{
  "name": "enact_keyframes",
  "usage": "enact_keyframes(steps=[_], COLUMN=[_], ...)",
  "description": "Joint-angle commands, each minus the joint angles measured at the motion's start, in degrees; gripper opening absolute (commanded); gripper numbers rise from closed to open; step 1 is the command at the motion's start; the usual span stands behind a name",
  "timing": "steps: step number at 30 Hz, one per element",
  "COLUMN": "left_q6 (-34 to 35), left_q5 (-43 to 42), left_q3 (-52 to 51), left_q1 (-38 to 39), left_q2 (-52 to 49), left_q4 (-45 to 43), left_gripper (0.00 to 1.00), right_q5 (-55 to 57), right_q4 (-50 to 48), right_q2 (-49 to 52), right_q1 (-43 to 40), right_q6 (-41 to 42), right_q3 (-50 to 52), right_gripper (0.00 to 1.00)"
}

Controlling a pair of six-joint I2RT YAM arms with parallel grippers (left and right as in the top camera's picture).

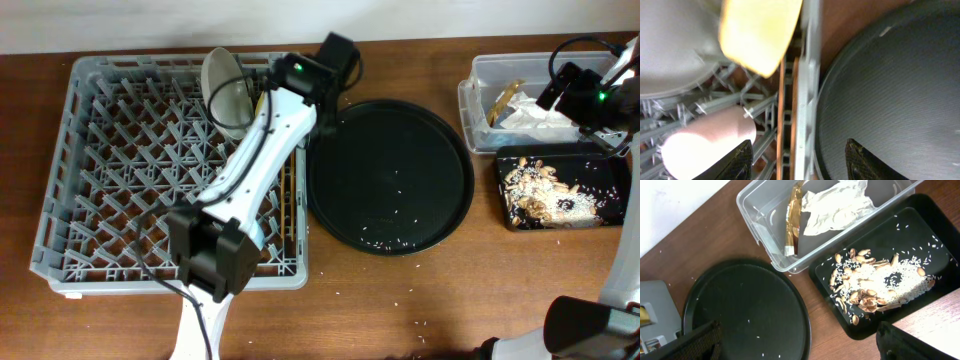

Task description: Sort waste into correct bins and load items into the dishwasher rack

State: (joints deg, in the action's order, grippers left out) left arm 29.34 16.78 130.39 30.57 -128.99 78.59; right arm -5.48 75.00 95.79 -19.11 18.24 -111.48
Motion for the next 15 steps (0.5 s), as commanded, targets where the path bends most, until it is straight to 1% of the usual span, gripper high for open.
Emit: enact_keyframes(steps=[1, 2, 3, 5, 6, 9, 10, 11, 13, 14, 15], left_q6=[-9.66, -11.23, -11.26, -11.19, -11.19, -11.19, -11.19, -11.19, -11.19, -11.19, -11.19], left_q5=[0.04, 0.15, 0.2, 0.15, 0.15, 0.15, 0.15, 0.15, 0.15, 0.15, 0.15], left_q3=[16.2, 18.56, 18.56, 18.56, 18.53, 18.53, 18.53, 18.53, 18.53, 18.53, 18.53], left_q1=[0.0, 0.0, 0.0, 0.0, 0.0, 0.02, 0.0, 0.02, 0.0, 0.02, 0.02], left_q2=[10.82, 14.27, 16.7, 19.37, 19.34, 19.3, 19.3, 19.3, 19.3, 19.3, 19.3], left_q4=[3.02, 4.13, 4.7, 5.86, 5.16, 7.43, 7.82, 7.85, 7.85, 7.85, 7.85], left_gripper=[0.59, 0.81, 1.0, 1.0, 1.0, 1.0, 1.0, 1.0, 1.0, 1.0, 1.0], right_q5=[0.11, 0.11, 0.11, 0.11, 0.11, 0.11, 0.13, 0.59, 10.95, 18.03, 20.48], right_q4=[0.07, 0.07, 0.07, 0.07, 0.07, 0.07, 0.07, 0.07, 0.09, -0.31, -2.4], right_q2=[0.15, 0.15, 0.15, 0.15, 0.15, 0.28, -0.61, -2.54, -7.56, -11.32, -14.67], right_q1=[-0.42, -0.42, -0.42, -0.42, -0.42, -0.17, 1.33, 4.42, 11.85, 16.9, 19.69], right_q6=[0.48, 0.46, 0.46, 0.48, 0.46, 0.46, 0.46, 0.26, -3.48, -3.48, -4.68], right_q3=[-0.33, -0.33, -0.33, -0.33, -0.33, -0.33, -0.33, -0.33, -0.28, 0.96, 3.65], right_gripper=[0.99, 0.98, 0.99, 0.98, 0.98, 0.98, 0.99, 0.99, 0.99, 0.98, 0.98])
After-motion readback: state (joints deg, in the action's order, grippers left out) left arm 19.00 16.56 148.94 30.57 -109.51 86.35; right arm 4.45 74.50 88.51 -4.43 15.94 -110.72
